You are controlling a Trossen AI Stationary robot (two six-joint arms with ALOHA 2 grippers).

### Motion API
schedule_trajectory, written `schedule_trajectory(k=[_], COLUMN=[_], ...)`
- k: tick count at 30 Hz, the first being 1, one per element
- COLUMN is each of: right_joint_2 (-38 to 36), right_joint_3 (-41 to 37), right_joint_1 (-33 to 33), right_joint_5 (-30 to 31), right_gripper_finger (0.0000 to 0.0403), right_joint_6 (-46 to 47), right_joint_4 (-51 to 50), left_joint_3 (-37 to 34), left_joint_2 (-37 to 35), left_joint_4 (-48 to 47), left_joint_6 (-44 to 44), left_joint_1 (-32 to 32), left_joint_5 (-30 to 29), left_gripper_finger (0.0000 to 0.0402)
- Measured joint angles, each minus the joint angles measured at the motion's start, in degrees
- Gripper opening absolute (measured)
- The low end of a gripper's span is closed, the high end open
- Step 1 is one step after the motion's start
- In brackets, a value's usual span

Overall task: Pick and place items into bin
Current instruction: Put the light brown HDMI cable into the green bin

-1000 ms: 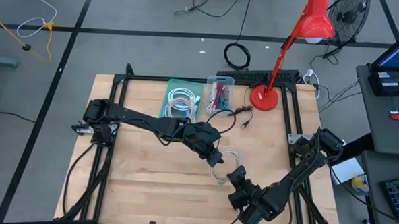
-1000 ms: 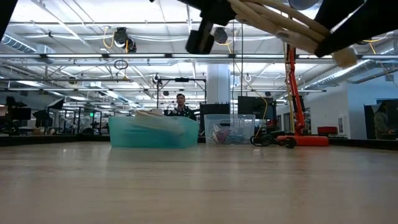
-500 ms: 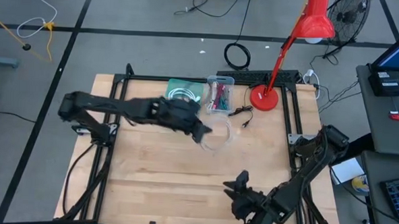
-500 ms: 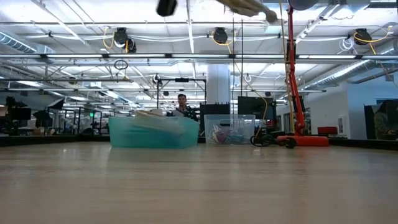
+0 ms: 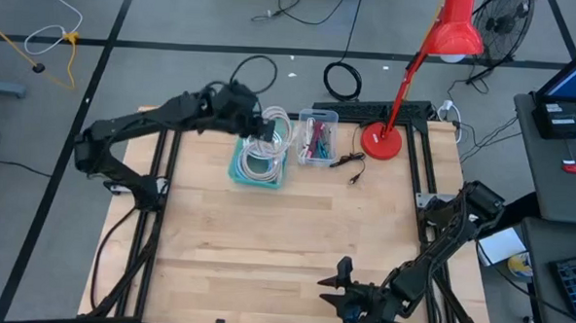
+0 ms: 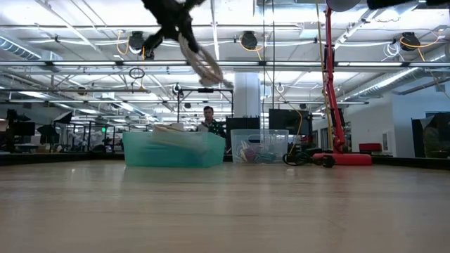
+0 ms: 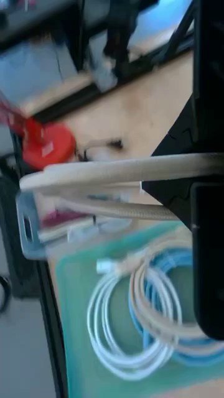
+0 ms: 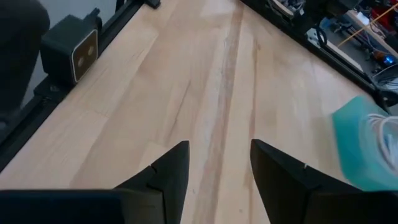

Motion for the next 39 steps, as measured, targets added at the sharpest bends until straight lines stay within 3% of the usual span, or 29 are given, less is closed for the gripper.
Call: schedule_trajectory(k=[7,20,31,39], right_joint_2=[0.0,0.0,0.0,0.0], right_joint_3=[-5.1,-5.1,-5.1,-5.1], right_joint_1=[-0.1,1.9,3.1,3.8], right_joint_5=[-0.1,0.0,0.2,0.0], right_gripper_finger=[0.0160,0.0155,0.0155,0.0155], right_joint_6=[0.3,3.4,4.7,6.6], right_joint_4=[9.6,10.0,9.8,9.3], left_joint_3=[-0.1,-0.1,-0.1,-0.1], left_joint_2=[4.7,19.6,18.9,17.9], left_joint_4=[0.6,7.3,5.4,-1.6], left_joint_6=[2.9,4.2,4.4,5.9], left_joint_1=[9.4,13.4,14.9,14.7], left_joint_5=[3.2,6.5,4.5,0.3], left_gripper_finger=[0.0006,0.0006,0.0006,0.0006])
